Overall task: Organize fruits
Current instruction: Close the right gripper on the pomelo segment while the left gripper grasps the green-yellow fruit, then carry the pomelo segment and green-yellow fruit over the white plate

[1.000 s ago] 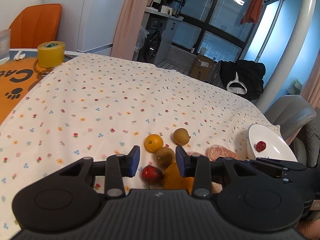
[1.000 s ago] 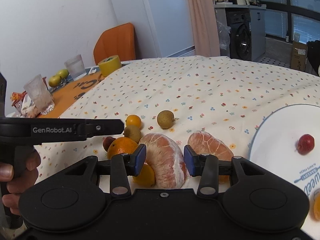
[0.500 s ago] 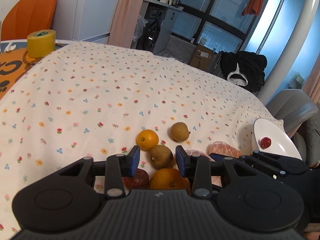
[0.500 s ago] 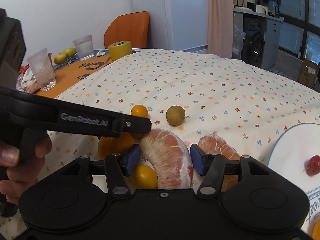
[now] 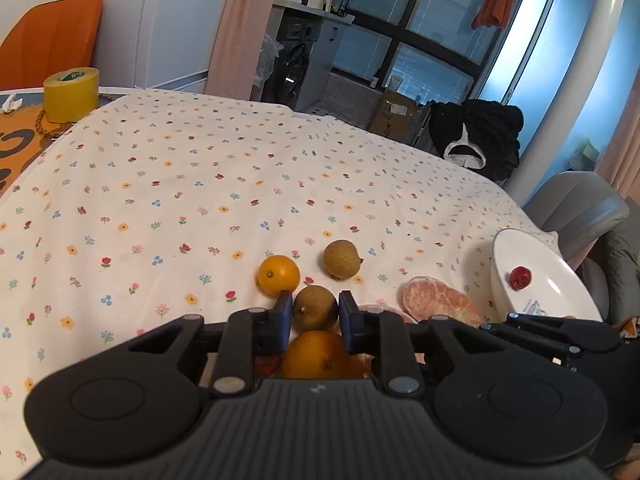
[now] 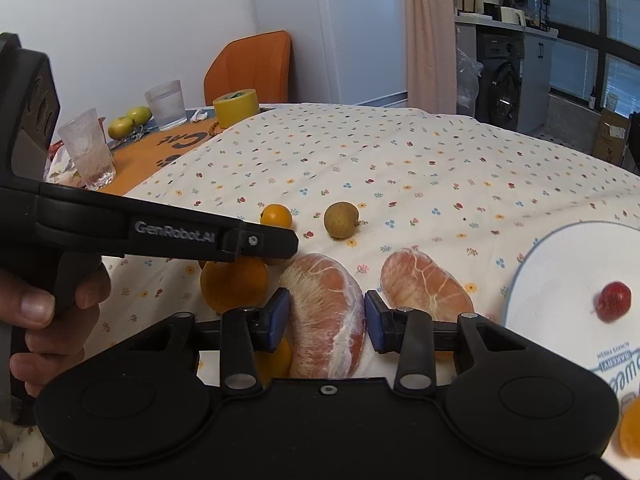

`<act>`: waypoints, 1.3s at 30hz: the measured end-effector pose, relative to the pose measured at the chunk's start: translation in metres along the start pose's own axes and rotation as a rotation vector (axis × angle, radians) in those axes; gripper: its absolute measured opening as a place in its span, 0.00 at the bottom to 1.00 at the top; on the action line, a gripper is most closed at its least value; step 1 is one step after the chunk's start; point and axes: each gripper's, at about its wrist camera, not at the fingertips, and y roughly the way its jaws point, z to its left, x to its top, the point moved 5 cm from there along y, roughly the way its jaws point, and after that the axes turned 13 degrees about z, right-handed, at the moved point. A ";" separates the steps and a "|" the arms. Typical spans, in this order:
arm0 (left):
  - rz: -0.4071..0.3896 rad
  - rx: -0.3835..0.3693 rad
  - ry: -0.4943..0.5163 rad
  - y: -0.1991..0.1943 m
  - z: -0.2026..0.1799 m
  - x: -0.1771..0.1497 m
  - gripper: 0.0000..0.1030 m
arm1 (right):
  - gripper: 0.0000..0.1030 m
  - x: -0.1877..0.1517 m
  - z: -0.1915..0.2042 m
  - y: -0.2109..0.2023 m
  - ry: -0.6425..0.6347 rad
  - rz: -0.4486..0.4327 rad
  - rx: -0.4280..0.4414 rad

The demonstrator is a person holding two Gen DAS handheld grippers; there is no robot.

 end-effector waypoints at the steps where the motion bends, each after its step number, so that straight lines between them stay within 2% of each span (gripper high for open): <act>1: -0.006 -0.003 0.001 -0.002 0.000 -0.001 0.22 | 0.35 -0.001 0.000 -0.001 0.006 -0.003 0.000; 2: -0.012 -0.002 0.003 -0.005 -0.001 -0.001 0.22 | 0.30 -0.001 -0.001 -0.003 0.012 -0.010 -0.002; 4: -0.028 0.001 0.004 -0.011 -0.002 0.000 0.22 | 0.26 0.000 -0.003 -0.008 0.028 -0.028 0.004; 11: -0.069 -0.004 0.007 -0.030 -0.006 0.000 0.22 | 0.21 -0.001 0.001 -0.019 0.029 -0.047 0.021; 24: -0.097 -0.013 0.022 -0.048 -0.016 -0.006 0.22 | 0.20 0.003 -0.001 -0.052 0.045 -0.142 -0.003; 39: -0.122 -0.048 0.084 -0.054 -0.063 -0.004 0.22 | 0.20 -0.011 -0.052 -0.102 0.132 -0.228 -0.093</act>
